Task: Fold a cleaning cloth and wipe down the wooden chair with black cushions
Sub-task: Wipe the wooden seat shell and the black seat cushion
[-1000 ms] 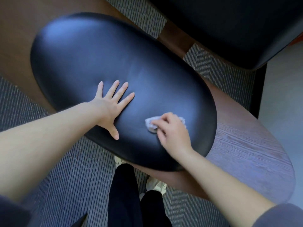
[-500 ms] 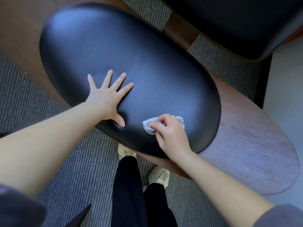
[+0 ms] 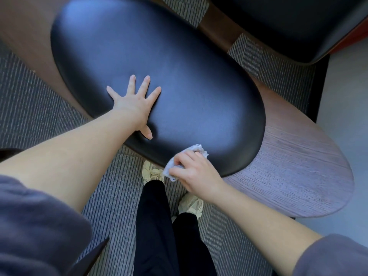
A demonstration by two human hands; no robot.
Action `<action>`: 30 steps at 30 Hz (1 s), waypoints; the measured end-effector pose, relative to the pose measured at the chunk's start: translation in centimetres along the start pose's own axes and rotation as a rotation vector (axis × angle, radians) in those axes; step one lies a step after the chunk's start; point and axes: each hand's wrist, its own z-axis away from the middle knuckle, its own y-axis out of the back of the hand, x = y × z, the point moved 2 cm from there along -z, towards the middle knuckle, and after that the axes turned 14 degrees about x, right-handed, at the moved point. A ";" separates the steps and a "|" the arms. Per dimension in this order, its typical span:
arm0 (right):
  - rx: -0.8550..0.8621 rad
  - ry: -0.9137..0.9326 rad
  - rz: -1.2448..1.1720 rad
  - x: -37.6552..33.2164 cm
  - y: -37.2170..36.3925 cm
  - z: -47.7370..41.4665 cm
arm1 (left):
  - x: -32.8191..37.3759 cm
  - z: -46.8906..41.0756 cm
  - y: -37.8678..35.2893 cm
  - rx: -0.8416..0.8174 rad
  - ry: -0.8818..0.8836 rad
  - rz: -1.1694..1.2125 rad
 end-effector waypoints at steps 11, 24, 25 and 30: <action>-0.067 -0.023 -0.001 1.2 1.4 0.4 | 0.2 0.1 -0.2 -0.010 0.029 -0.006; -0.061 -0.007 0.000 1.4 2.3 2.4 | 0.7 0.1 0.2 -0.074 0.029 -0.004; -0.070 0.003 0.003 1.7 2.9 2.9 | 0.6 0.0 0.2 -0.084 0.025 -0.006; -0.001 -0.168 0.042 4.3 5.5 3.9 | 0.8 0.1 0.2 -0.135 -0.012 -0.020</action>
